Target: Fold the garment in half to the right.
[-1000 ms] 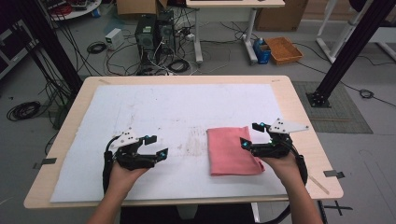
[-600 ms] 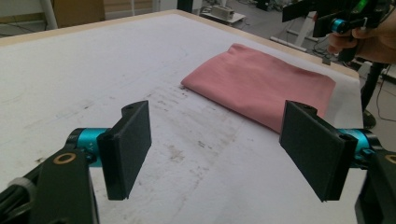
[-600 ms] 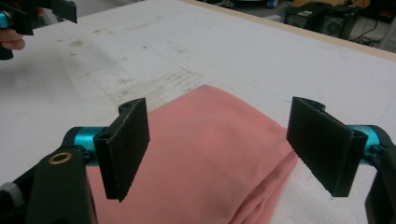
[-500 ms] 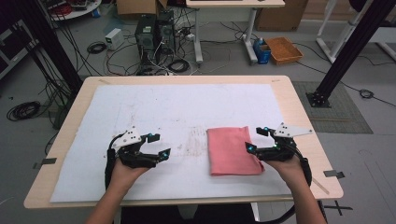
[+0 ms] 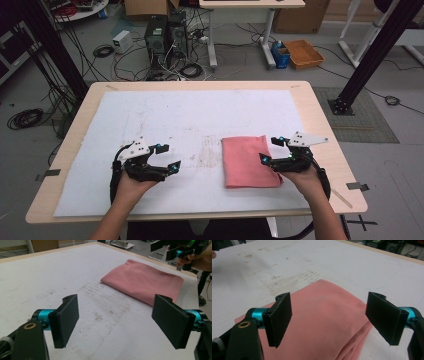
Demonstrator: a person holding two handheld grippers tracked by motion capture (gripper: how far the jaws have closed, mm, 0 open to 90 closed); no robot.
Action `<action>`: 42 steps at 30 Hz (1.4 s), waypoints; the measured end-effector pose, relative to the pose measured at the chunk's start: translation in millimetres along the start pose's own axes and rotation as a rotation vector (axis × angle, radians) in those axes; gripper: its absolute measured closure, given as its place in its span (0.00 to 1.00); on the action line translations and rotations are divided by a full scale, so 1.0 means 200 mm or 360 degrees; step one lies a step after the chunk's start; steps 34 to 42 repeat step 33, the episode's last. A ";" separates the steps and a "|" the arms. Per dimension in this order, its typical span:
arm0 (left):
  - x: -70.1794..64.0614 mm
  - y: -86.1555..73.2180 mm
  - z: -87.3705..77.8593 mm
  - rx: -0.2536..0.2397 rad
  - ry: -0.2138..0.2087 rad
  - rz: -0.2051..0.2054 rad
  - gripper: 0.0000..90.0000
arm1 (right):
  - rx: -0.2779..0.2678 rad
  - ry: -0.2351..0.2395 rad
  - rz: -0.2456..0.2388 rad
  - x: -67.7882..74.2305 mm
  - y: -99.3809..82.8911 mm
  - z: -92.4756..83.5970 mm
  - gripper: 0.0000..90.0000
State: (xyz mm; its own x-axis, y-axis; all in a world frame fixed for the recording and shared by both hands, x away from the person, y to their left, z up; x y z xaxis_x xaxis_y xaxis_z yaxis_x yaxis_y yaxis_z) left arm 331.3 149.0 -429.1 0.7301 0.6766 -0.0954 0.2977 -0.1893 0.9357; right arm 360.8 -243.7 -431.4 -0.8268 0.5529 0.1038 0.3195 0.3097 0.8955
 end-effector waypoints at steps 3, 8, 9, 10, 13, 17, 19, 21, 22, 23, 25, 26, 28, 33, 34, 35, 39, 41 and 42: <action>0.01 0.00 -0.01 -0.0007 0.0008 -0.0004 0.24 | 0.0009 0.0001 0.0008 -0.01 -0.01 0.01 0.23; 0.01 0.00 -0.01 0.0005 0.0023 -0.0005 0.24 | 0.0028 0.0014 0.0011 -0.01 -0.02 0.03 0.23; 0.01 0.00 -0.01 0.0002 0.0025 -0.0008 0.24 | 0.0027 0.0016 0.0005 -0.01 -0.01 0.03 0.23; 0.01 0.00 -0.02 0.0009 0.0022 -0.0001 0.24 | 0.0034 0.0013 0.0007 -0.01 -0.02 0.04 0.23; 0.01 0.00 -0.02 0.0011 0.0023 0.0003 0.24 | 0.0043 0.0016 0.0008 -0.01 -0.02 0.05 0.23; 0.01 0.00 -0.02 0.0007 0.0025 -0.0001 0.24 | 0.0050 0.0015 0.0001 -0.01 -0.02 0.05 0.23; 0.01 -0.01 -0.02 0.0013 0.0025 0.0004 0.24 | 0.0050 0.0013 0.0001 -0.01 -0.02 0.05 0.23; 0.01 -0.01 -0.02 0.0011 0.0021 0.0000 0.24 | 0.0048 0.0017 0.0003 0.00 -0.02 0.05 0.23; 0.01 -0.01 -0.01 0.0014 0.0020 0.0000 0.24 | 0.0050 0.0015 0.0003 0.00 -0.02 0.05 0.23; 0.01 -0.01 -0.01 0.0015 0.0020 0.0001 0.24 | 0.0050 0.0019 0.0008 0.00 -0.02 0.05 0.23; 0.00 -0.01 -0.01 0.0017 0.0019 -0.0001 0.24 | 0.0051 0.0022 0.0002 0.00 -0.02 0.05 0.23; 0.00 -0.01 -0.01 0.0015 0.0018 -0.0003 0.24 | 0.0051 0.0023 0.0004 0.00 -0.01 0.05 0.23; 0.00 -0.01 -0.02 0.0015 0.0022 -0.0001 0.24 | 0.0050 0.0027 0.0006 0.00 -0.01 0.05 0.23; 0.01 -0.01 -0.02 0.0015 0.0024 -0.0010 0.24 | 0.0038 0.0028 -0.0002 0.00 -0.01 0.05 0.23; 0.01 -0.01 -0.02 0.0015 0.0024 -0.0010 0.24 | 0.0038 0.0028 -0.0002 0.00 -0.01 0.05 0.23; 0.01 -0.01 -0.02 0.0015 0.0024 -0.0010 0.24 | 0.0038 0.0028 -0.0002 0.00 -0.01 0.05 0.23; 0.01 -0.01 -0.02 0.0015 0.0024 -0.0010 0.24 | 0.0038 0.0028 -0.0002 0.00 -0.01 0.05 0.23; 0.01 -0.01 -0.02 0.0015 0.0024 -0.0010 0.24 | 0.0038 0.0028 -0.0002 0.00 -0.01 0.05 0.23; 0.01 -0.01 -0.02 0.0015 0.0024 -0.0010 0.24 | 0.0038 0.0028 -0.0002 0.00 -0.01 0.05 0.23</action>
Point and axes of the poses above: each handheld gripper's, and its own axes: z roughly forward along the jaws, y roughly out of its top, x roughly to its left, the point moved 5 cm from there along z, roughly forward along the jaws, and after that the axes turned 7 degrees about y, right-handed, at the moved point
